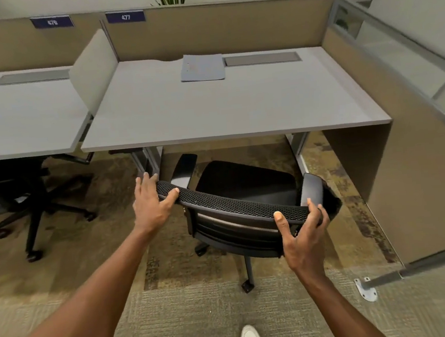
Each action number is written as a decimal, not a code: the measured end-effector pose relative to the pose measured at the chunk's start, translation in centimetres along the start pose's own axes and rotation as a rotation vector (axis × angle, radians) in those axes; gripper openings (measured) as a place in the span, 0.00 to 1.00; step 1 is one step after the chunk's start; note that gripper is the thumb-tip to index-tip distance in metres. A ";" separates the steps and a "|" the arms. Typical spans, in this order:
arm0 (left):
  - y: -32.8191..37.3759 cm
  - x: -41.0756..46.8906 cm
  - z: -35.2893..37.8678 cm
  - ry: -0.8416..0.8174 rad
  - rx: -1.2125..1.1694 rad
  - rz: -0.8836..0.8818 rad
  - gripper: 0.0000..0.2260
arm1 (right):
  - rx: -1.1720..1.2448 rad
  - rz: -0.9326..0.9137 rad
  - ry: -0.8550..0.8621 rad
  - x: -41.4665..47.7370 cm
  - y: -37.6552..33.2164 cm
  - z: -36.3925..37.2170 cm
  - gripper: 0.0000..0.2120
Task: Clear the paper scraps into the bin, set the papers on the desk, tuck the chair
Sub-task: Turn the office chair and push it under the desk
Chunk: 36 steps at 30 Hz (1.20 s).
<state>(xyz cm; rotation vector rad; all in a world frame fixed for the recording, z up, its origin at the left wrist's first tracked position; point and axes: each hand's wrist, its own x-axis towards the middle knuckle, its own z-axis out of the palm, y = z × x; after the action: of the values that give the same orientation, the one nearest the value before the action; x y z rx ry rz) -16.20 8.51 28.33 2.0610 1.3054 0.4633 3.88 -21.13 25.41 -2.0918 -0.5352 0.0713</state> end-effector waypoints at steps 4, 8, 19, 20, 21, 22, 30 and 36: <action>0.7 -0.5 0.7 0.045 0.155 0.216 0.29 | -0.022 -0.038 -0.001 1.5 1.1 -0.8 0.42; 0.5 -0.8 1.6 0.036 0.260 0.358 0.28 | -0.055 -0.059 -0.020 3.1 2.1 -2.0 0.40; 0.8 -1.7 3.4 0.104 0.422 0.491 0.15 | -0.126 -0.183 -0.091 7.5 4.8 -4.6 0.45; 0.9 -1.7 3.5 0.108 0.425 0.485 0.15 | -0.121 -0.189 -0.099 7.9 4.9 -4.6 0.45; 0.9 -1.7 3.6 0.109 0.429 0.481 0.15 | -0.115 -0.194 -0.104 8.3 5.0 -4.6 0.44; 1.0 -1.6 3.6 0.110 0.434 0.478 0.15 | -0.110 -0.199 -0.105 8.7 5.0 -4.6 0.44; 2.1 -1.1 4.6 0.136 0.421 0.446 0.18 | -0.098 -0.240 -0.108 11.0 4.5 -4.8 0.46; 3.2 0.0 5.8 0.178 0.380 0.437 0.19 | -0.094 -0.257 -0.121 13.5 4.7 -4.6 0.46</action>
<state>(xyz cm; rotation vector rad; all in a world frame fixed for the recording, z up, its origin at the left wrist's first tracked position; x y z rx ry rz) -10.61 5.60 26.34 2.6973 1.0984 0.6401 18.85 -21.58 26.22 -2.1007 -0.8919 0.0246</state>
